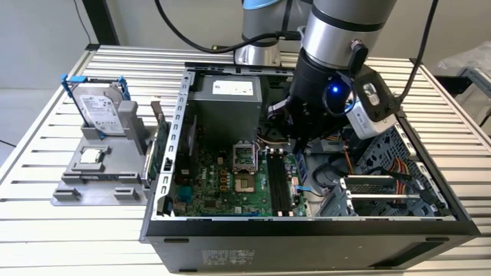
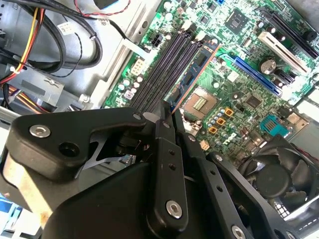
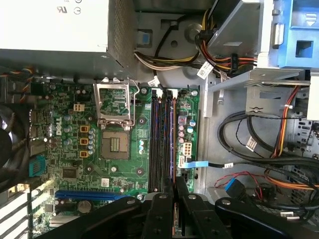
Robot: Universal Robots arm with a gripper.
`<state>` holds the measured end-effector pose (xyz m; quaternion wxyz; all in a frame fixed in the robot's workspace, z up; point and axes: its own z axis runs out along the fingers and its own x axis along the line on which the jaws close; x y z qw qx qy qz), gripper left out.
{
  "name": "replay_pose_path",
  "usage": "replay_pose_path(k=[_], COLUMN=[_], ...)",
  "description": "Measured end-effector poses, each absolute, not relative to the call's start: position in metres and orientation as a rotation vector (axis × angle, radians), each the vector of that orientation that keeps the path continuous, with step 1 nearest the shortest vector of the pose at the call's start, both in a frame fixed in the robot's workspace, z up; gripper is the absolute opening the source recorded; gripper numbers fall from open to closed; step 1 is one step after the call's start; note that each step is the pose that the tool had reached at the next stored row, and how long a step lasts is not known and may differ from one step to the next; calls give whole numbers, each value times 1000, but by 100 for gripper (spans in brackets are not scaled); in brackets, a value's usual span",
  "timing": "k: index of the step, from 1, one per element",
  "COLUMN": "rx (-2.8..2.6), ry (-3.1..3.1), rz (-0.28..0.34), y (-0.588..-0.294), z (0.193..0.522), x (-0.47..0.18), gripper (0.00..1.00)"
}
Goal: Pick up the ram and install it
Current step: 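Insert the ram into the slot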
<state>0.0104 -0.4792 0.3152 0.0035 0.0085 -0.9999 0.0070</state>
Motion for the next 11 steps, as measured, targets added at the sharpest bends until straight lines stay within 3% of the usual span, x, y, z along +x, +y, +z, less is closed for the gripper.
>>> replay_pose_path(k=[11], rx=[19], ry=[-3134], rz=[22], y=[-479], z=[309], x=[10], gripper=[0])
